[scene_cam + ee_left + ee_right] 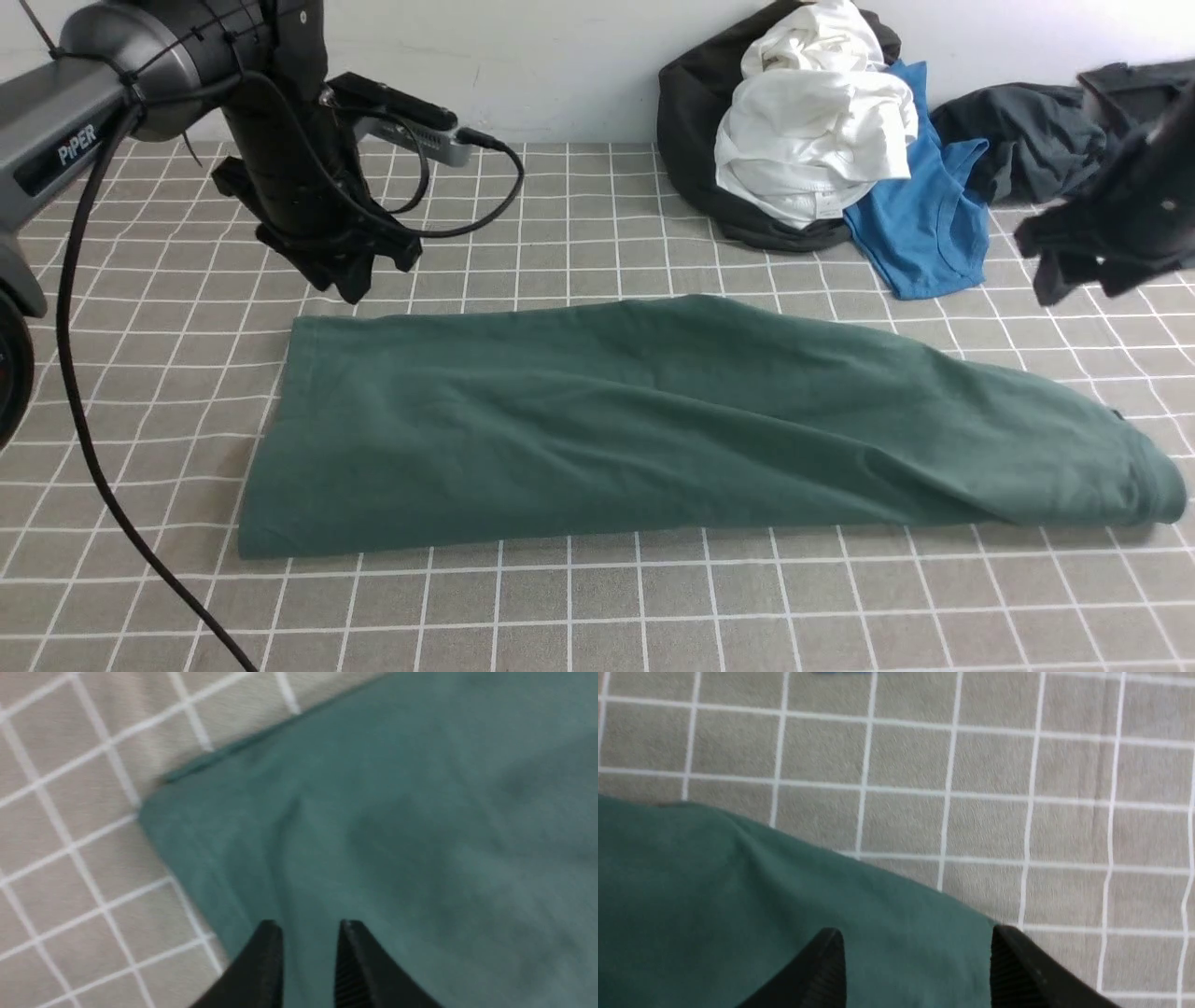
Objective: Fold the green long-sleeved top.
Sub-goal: Use the right arm to clamp the right edge of the fabric
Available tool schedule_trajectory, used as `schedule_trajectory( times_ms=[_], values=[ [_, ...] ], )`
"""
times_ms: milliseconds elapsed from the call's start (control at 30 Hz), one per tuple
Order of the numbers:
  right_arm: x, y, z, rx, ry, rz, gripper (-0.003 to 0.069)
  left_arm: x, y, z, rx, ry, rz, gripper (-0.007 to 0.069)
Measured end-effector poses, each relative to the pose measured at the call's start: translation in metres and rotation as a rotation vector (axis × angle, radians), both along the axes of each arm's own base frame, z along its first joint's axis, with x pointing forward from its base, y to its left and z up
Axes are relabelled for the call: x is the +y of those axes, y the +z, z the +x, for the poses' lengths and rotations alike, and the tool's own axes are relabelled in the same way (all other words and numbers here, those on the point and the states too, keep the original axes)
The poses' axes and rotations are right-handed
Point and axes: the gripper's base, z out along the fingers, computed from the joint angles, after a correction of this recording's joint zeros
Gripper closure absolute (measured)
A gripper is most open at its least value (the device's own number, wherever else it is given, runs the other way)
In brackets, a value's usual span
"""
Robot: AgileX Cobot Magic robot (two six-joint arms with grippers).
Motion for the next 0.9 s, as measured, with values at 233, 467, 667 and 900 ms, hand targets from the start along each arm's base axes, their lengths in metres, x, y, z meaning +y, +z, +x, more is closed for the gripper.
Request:
schedule_trajectory(
  times_ms=[233, 467, 667, 900],
  values=[
    [-0.047, -0.05, -0.03, 0.034, -0.206, 0.118, 0.026, 0.0, -0.049, -0.024, 0.19, -0.018, 0.02, 0.0631],
    [-0.064, -0.093, -0.026, 0.086, -0.277, 0.148, 0.0249, 0.003, -0.075, -0.041, 0.294, -0.016, 0.03, 0.0632],
    [-0.063, -0.109, -0.022, 0.11, -0.291, 0.179, 0.0202, 0.002, -0.075, -0.041, 0.294, -0.014, 0.021, 0.0632],
    [-0.062, -0.109, -0.022, 0.114, -0.222, 0.176, 0.0245, 0.001, -0.075, -0.041, 0.294, -0.017, 0.015, 0.0632]
  ],
)
